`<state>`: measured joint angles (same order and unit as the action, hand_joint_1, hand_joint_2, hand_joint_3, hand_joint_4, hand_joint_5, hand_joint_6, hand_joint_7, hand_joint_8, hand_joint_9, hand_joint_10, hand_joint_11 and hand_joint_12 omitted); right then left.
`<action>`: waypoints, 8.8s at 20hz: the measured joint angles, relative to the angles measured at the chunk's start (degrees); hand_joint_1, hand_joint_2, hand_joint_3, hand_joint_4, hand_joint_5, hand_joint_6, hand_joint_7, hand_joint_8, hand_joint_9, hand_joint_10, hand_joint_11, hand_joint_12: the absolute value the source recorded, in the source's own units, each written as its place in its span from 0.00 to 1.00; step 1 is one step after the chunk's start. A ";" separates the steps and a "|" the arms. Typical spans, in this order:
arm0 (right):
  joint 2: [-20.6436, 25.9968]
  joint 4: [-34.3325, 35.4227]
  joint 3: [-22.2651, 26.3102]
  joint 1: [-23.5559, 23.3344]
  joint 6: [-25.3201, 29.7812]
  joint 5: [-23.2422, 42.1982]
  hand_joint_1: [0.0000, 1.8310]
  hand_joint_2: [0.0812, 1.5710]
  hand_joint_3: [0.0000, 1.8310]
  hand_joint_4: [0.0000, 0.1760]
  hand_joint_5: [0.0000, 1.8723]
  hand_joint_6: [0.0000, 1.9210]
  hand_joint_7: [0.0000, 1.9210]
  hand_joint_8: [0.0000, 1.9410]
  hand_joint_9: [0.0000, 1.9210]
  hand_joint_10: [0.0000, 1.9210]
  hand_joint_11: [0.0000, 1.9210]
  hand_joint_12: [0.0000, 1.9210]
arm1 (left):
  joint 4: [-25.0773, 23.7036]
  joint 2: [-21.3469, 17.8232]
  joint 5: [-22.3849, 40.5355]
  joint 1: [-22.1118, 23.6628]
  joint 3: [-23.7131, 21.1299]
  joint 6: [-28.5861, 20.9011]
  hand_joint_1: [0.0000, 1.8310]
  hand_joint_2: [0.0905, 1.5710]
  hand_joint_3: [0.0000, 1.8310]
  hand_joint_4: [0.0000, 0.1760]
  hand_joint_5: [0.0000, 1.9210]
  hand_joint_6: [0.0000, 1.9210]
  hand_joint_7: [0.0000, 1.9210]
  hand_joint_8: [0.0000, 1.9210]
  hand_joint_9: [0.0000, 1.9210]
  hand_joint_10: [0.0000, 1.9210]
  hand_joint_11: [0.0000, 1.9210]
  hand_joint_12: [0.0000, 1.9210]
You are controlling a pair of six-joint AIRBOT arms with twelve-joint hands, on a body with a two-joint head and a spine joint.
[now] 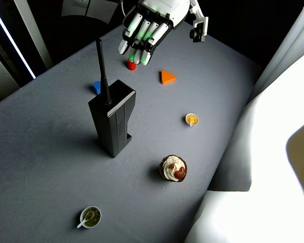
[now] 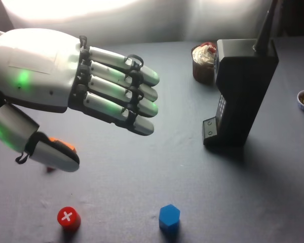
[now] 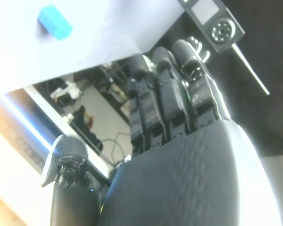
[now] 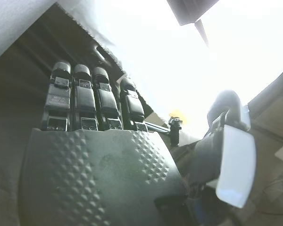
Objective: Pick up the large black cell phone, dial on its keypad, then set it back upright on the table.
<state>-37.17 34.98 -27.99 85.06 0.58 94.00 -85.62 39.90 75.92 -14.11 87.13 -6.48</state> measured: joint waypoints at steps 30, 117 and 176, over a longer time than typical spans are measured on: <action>-11.02 1.73 -10.54 -10.97 8.83 -1.88 0.10 0.53 0.00 0.00 0.01 0.00 0.03 0.00 0.05 0.00 0.00 0.22 | 0.57 0.00 -1.73 0.42 0.72 -1.25 0.00 0.80 0.00 0.21 0.13 0.00 0.13 0.00 0.10 0.00 0.00 0.22; -23.04 -17.68 -33.00 -51.15 12.92 -40.04 0.75 0.70 0.00 0.00 0.48 0.49 0.50 0.52 0.49 0.65 0.45 0.66 | 1.42 0.24 -1.55 0.90 1.42 -4.52 0.00 0.79 0.00 0.20 0.14 0.00 0.15 0.00 0.12 0.00 0.00 0.25; -19.52 -31.23 -33.77 -69.94 12.68 -50.18 0.75 0.68 0.00 0.00 0.50 0.48 0.54 0.46 0.51 0.62 0.42 0.64 | 9.49 1.95 -29.42 -0.57 -8.17 0.46 0.71 0.82 0.02 1.00 0.00 0.00 0.32 0.86 0.34 1.00 0.12 1.00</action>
<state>-56.69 3.75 -61.76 15.11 13.26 43.81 -76.14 41.85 46.50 -14.68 78.96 -6.02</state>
